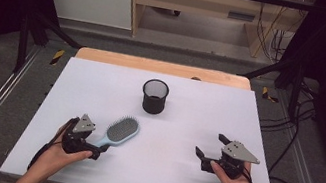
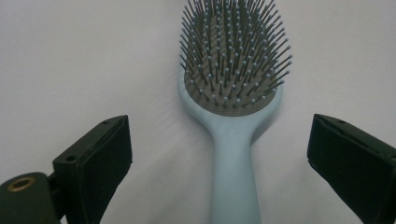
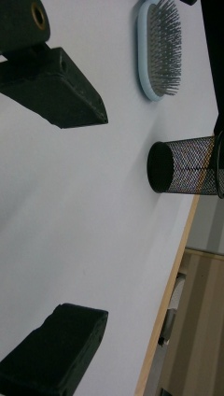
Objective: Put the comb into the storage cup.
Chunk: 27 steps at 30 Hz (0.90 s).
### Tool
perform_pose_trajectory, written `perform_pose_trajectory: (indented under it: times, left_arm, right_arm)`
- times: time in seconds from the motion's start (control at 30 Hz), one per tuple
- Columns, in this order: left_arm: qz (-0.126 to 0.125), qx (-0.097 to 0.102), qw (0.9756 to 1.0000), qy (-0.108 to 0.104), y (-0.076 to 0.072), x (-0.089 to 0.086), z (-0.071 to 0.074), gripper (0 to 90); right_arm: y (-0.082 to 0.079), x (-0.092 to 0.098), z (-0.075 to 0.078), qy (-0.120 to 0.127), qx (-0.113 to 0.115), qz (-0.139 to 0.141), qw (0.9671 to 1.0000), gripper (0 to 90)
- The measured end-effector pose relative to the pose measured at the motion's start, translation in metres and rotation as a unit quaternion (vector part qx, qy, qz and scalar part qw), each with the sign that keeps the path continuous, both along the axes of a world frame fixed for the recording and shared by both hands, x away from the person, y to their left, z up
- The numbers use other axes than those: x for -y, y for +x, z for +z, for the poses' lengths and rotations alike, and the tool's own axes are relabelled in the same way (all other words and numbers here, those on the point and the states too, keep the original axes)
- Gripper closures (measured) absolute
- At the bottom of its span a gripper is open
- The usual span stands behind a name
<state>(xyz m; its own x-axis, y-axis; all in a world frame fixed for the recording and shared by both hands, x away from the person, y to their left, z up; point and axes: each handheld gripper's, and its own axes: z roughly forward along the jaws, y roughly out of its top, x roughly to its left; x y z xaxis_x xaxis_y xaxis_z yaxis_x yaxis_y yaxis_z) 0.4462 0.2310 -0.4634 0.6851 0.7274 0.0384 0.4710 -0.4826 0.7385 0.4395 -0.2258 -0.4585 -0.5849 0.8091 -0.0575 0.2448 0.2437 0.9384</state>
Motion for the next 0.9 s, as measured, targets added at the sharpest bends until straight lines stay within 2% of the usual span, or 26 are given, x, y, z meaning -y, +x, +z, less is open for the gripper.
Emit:
perform_pose_trajectory:
  times: [0.17,0.23,0.27,0.3,0.33,0.5,0.7,0.9]
  left_arm:
    - [0.002,-0.012,0.9999,0.009,-0.0003,0.0039,-0.0034,11.7]
    - [0.000,-0.017,0.9998,0.012,-0.0001,0.0048,-0.0043,20.6]
    - [-0.001,-0.020,0.9997,0.013,0.0000,0.0051,-0.0045,20.6]
    - [-0.003,-0.023,0.9996,0.015,0.0001,0.0052,-0.0045,26.6]
    - [-0.003,-0.024,0.9996,0.016,0.0003,0.0052,-0.0045,26.6]
    - [-0.009,-0.040,0.9990,0.020,0.0012,0.0069,-0.0059,41.5]
    - [-0.009,-0.051,0.9983,0.027,0.0029,0.0088,-0.0084,48.9]
    - [-0.006,-0.050,0.9982,0.034,0.0039,0.0091,-0.0078,54.9]
  right_arm:
    - [0.0001,0.0002,0.0000,0.000,-0.001,0.001,1.0000,6.6]
    - [0.0001,-0.0004,-0.0001,0.000,-0.001,0.001,1.0000,6.6]
    - [0.0001,-0.0004,-0.0001,0.000,-0.001,0.001,1.0000,6.6]
    - [0.0000,-0.0008,-0.0001,-0.001,-0.001,0.003,1.0000,6.6]
    - [0.0000,-0.0008,-0.0001,-0.001,-0.001,0.003,1.0000,6.6]
    - [0.0002,-0.0012,-0.0003,-0.002,-0.002,0.004,1.0000,6.6]
    - [0.0001,-0.0015,-0.0003,-0.002,-0.002,0.005,1.0000,6.6]
    - [0.0003,-0.0013,-0.0003,-0.002,-0.003,0.005,1.0000,6.6]
